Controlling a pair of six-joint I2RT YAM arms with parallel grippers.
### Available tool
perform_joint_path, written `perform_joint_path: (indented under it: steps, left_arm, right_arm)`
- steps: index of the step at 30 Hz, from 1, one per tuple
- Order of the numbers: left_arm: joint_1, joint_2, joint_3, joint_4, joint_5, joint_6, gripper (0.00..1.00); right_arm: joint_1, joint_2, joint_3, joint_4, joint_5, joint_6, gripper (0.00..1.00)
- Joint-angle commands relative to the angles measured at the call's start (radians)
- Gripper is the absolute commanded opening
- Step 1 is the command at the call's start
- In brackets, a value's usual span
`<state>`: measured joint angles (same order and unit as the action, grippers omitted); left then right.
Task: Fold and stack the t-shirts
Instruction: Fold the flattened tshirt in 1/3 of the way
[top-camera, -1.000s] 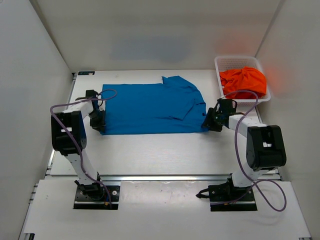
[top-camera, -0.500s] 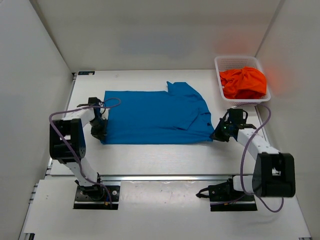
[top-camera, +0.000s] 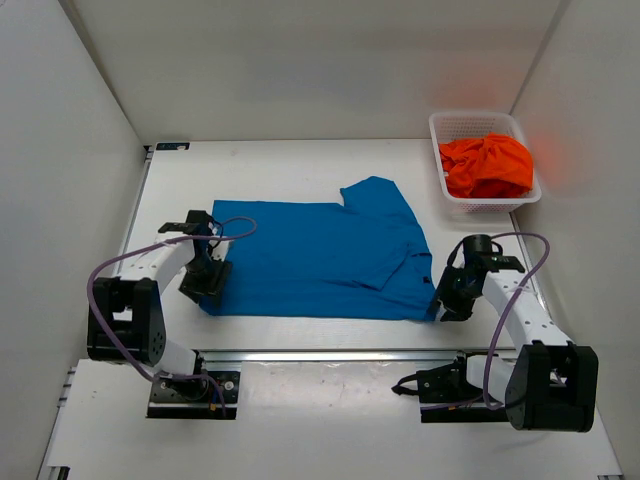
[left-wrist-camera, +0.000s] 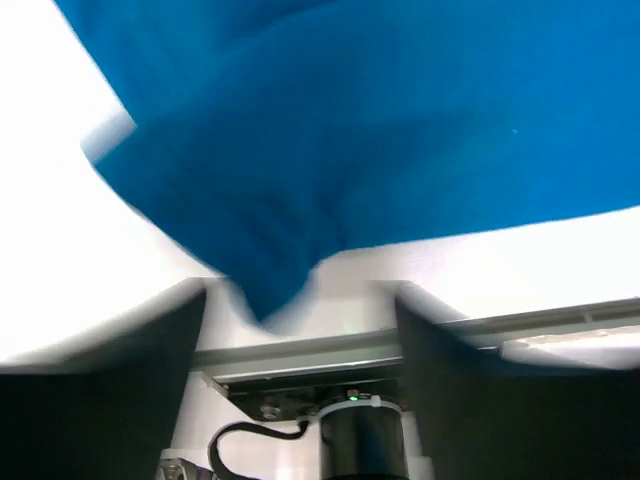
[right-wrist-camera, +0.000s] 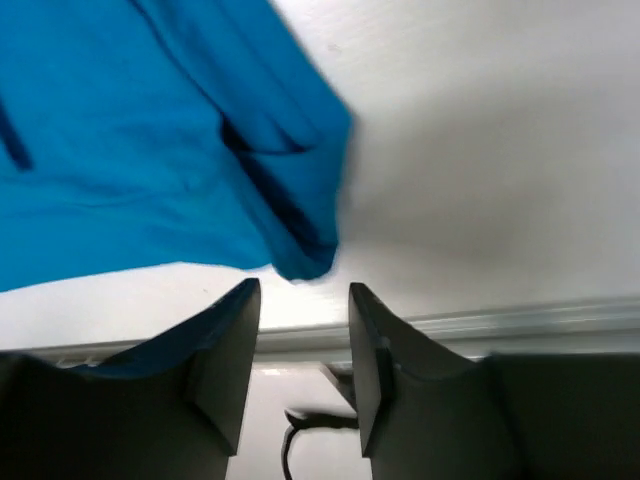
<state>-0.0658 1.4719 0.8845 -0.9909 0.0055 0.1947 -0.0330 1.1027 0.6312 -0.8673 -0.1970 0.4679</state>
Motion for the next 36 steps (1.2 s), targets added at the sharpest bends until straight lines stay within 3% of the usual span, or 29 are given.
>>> perform_joint_path:
  steps: [1,5,8,11,15,19,23,36]
  left_arm:
    - [-0.022,-0.062,-0.012,-0.020,-0.048,-0.006,0.99]
    - [-0.022,-0.071,-0.001,0.004,-0.094,-0.018,0.99]
    - [-0.014,-0.079,0.004,0.027,-0.131,-0.032,0.99]
    - [-0.034,-0.085,0.010,0.052,-0.185,-0.043,0.99]
    - [-0.048,-0.098,-0.012,0.069,-0.211,-0.051,0.99]
    - [-0.049,-0.102,-0.029,0.077,-0.208,-0.049,0.99]
    - [-0.054,-0.093,-0.030,0.086,-0.194,-0.044,0.99]
    - [-0.049,-0.093,-0.042,0.104,-0.185,-0.041,0.98]
  right_arm:
    - [0.027,0.006,0.174,-0.082,0.137,-0.023,0.39]
    - [0.235,0.120,0.381,-0.038,0.261,-0.063,0.42]
    - [0.376,0.212,0.438,0.051,0.203,-0.161,0.49]
    - [0.516,0.328,0.484,0.048,0.306,-0.236,0.54]
    - [0.631,0.422,0.521,0.092,0.378,-0.328,0.51]
    - [0.685,0.471,0.503,0.129,0.380,-0.351,0.43]
    - [0.732,0.525,0.509,0.162,0.407,-0.383,0.49]
    - [0.740,0.572,0.421,0.211,0.452,-0.397,0.51]
